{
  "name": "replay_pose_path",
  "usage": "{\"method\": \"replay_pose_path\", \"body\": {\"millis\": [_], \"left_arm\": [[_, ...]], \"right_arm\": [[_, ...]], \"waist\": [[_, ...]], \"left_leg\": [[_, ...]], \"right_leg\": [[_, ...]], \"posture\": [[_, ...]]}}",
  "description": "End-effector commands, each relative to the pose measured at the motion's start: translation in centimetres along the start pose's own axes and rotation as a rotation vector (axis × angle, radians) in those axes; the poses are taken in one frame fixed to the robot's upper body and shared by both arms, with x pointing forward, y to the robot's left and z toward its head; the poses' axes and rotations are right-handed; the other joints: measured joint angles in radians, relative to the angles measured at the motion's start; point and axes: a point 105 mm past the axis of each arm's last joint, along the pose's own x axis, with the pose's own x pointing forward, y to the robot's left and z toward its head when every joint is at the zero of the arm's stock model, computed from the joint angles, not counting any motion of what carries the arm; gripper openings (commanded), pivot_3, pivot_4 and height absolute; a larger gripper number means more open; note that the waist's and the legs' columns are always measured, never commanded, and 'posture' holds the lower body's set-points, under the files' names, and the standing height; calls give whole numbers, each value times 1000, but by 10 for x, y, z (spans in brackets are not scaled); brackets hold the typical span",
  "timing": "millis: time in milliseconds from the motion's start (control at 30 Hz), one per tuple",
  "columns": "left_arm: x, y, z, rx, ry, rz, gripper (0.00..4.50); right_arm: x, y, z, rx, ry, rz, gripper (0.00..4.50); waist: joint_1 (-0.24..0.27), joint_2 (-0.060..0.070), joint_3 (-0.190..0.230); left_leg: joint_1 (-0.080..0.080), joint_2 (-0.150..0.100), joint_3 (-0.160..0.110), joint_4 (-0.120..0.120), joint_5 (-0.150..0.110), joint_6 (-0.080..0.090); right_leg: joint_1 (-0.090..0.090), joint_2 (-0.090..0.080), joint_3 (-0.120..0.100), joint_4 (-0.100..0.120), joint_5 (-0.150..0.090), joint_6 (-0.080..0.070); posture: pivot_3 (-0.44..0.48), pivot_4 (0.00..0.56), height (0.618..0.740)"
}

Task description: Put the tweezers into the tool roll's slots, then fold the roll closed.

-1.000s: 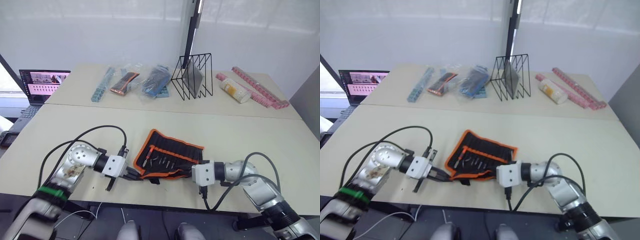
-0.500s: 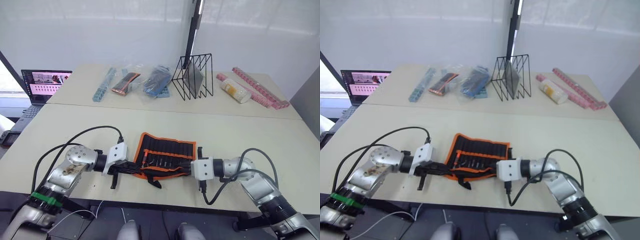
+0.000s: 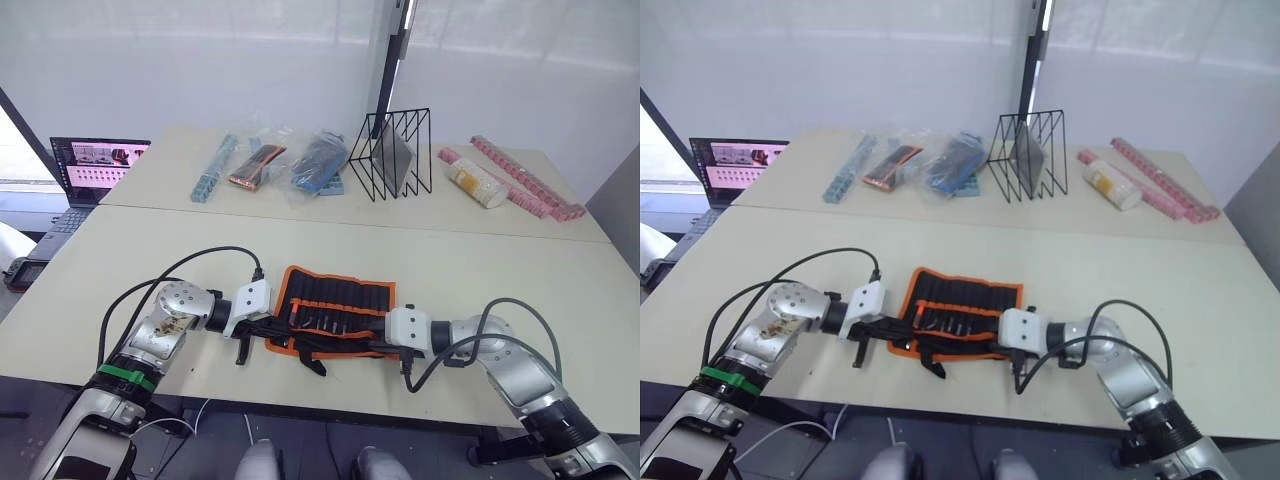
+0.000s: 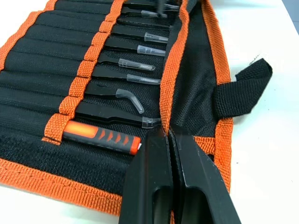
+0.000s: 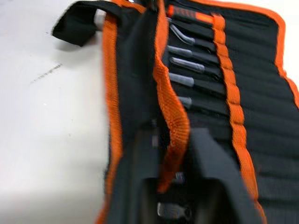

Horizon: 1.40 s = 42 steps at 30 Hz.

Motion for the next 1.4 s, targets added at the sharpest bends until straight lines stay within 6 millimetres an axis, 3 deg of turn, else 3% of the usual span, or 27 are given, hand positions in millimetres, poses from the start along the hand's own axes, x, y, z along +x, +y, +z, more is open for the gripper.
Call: {"method": "replay_pose_path", "body": {"millis": [33, 100, 333, 400, 667, 1100, 1400], "left_arm": [[-5, 6, 7, 22, 6, 22, 0], [-4, 6, 11, 15, -5, 15, 0], [-5, 1, 15, -19, 3, -27, 0], [-6, -1, 14, -27, 13, -42, 0], [-9, -3, 25, -58, 7, -66, 0], [-9, 4, 31, -33, -4, -37, 0], [-26, 17, 48, 23, -74, 67, 2845]], "right_arm": [[-15, -9, 17, 37, -45, -47, 2522], [-21, -11, 30, 55, -85, -51, 3222], [-20, -4, 78, 10, -264, -49, 3222], [-15, -1, 86, -22, -292, -43, 2713], [8, 19, 79, -119, -251, 47, 40], [15, 11, 37, -100, -90, 24, 14], [17, 15, 31, -59, -87, 32, 0]], "waist": [[0, 0, 0], [0, 0, 0], [-1, 0, 0], [-2, 0, 0], [-1, 0, 0], [-1, 0, 0], [-4, 0, 0]], "left_leg": [[0, 0, 0, 0, 0, 0], [0, 0, 0, 0, 0, 0], [-1, 0, -1, -1, 0, 0], [-1, 0, -1, -1, 0, 0], [-1, 0, -1, -1, 0, 0], [-2, 0, -1, -1, 0, 0], [-2, 0, -1, -1, 0, 0]], "right_leg": [[0, 0, 0, 0, 0, 0], [0, 0, 0, 0, 0, 0], [0, 0, 0, 0, 0, 0], [0, 0, 0, 0, 0, 0], [-1, 0, 0, -2, 0, 0], [-1, 0, 0, -2, 0, 0], [-1, 1, 0, -2, 0, 0]], "posture": [[0, 150, 687], [0, 150, 687], [0, 150, 687], [0, 150, 687], [0, 150, 687], [0, 150, 687], [0, 150, 687]]}}
